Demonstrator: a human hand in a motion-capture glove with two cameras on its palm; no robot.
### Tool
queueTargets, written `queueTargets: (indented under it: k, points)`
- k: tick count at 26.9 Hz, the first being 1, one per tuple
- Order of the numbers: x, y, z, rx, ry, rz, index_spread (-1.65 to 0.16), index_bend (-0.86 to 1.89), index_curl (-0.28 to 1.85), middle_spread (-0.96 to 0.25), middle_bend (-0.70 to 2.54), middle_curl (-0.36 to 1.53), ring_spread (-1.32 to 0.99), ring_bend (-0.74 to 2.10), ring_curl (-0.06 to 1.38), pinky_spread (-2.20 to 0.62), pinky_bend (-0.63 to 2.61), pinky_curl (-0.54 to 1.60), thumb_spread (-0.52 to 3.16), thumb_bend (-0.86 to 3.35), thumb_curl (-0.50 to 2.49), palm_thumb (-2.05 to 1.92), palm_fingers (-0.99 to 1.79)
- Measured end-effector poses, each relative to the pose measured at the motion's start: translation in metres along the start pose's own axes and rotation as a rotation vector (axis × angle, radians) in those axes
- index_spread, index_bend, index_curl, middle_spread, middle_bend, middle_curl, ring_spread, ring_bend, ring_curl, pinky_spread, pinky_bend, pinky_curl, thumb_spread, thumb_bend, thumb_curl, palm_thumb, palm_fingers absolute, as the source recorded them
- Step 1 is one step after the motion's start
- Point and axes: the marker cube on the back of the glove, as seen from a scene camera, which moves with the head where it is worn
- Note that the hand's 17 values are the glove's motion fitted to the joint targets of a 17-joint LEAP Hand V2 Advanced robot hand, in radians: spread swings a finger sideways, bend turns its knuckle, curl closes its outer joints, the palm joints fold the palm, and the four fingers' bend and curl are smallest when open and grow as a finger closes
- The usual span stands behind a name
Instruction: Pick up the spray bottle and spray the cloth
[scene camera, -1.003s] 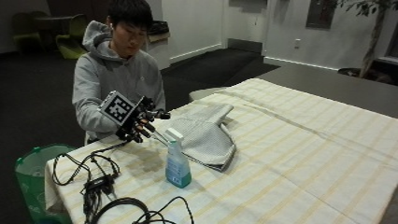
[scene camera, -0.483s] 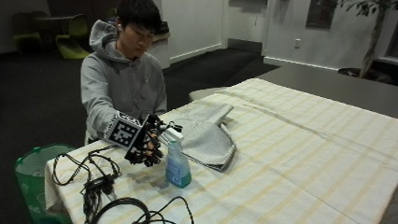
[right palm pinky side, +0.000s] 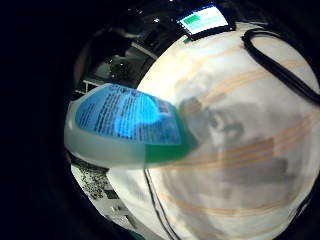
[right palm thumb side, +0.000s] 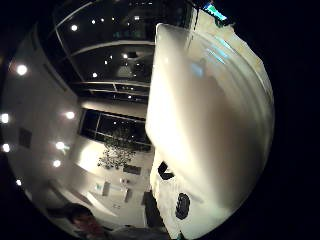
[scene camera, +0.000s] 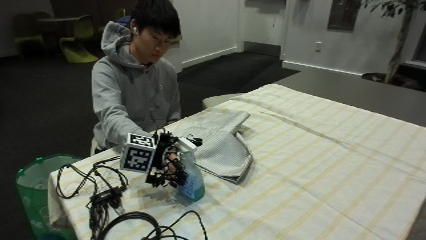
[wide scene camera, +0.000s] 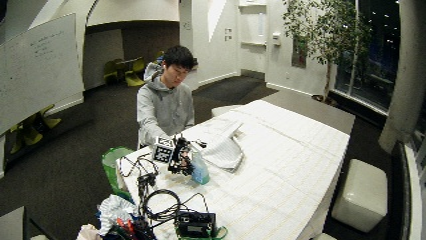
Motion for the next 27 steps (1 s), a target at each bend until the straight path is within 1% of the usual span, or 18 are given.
queueTargets:
  k: [3, 7, 8, 10, 13, 18, 21, 24, 27]
  points:
    - [-0.002, -0.008, 0.004, 0.024, -0.041, 0.005, -0.25, 0.16, 0.19, -0.03, 0.39, 0.35, 0.03, 0.51, 0.28, 0.23, 0.41, 0.31, 0.98, -0.02, 0.4, 0.74, 0.46]
    - [-0.001, -0.01, 0.011, 0.042, -0.131, 0.037, -0.23, 0.19, 0.22, -0.03, 0.42, 0.36, 0.0, 0.55, 0.29, 0.18, 0.35, 0.29, 0.96, -0.01, 0.41, 0.78, 0.72]
    - [-0.001, -0.011, 0.012, 0.044, -0.155, 0.044, -0.23, 0.21, 0.24, -0.04, 0.46, 0.38, -0.02, 0.54, 0.29, 0.16, 0.33, 0.29, 0.96, 0.0, 0.41, 0.8, 0.83]
    - [0.0, -0.016, 0.014, 0.046, -0.193, 0.046, -0.22, 0.27, 0.27, -0.05, 0.49, 0.39, -0.04, 0.49, 0.28, 0.13, 0.28, 0.27, 0.95, 0.01, 0.42, 0.84, 0.97]
    - [0.0, -0.025, 0.015, 0.029, -0.23, 0.034, -0.22, 0.33, 0.31, -0.06, 0.51, 0.4, -0.07, 0.47, 0.3, 0.08, 0.21, 0.27, 0.92, 0.03, 0.44, 0.92, 1.12]
    - [-0.002, -0.038, 0.022, -0.041, -0.258, -0.009, -0.21, 0.32, 0.37, -0.08, 0.54, 0.43, -0.12, 0.47, 0.33, -0.01, 0.24, 0.31, 0.76, 0.0, 0.5, 0.97, 1.26]
    - [-0.006, -0.042, 0.03, -0.079, -0.275, -0.032, -0.21, 0.32, 0.39, -0.08, 0.55, 0.44, -0.14, 0.48, 0.35, -0.07, 0.25, 0.32, 0.67, -0.01, 0.53, 1.0, 1.29]
    - [-0.009, -0.045, 0.037, -0.085, -0.289, -0.05, -0.2, 0.36, 0.42, -0.07, 0.56, 0.45, -0.15, 0.48, 0.36, -0.11, 0.24, 0.33, 0.56, -0.02, 0.56, 1.01, 1.33]
    - [-0.013, -0.047, 0.043, -0.085, -0.252, -0.087, -0.18, 0.4, 0.44, -0.06, 0.58, 0.47, -0.15, 0.5, 0.38, -0.15, 0.25, 0.34, 0.47, -0.03, 0.58, 1.01, 1.38]
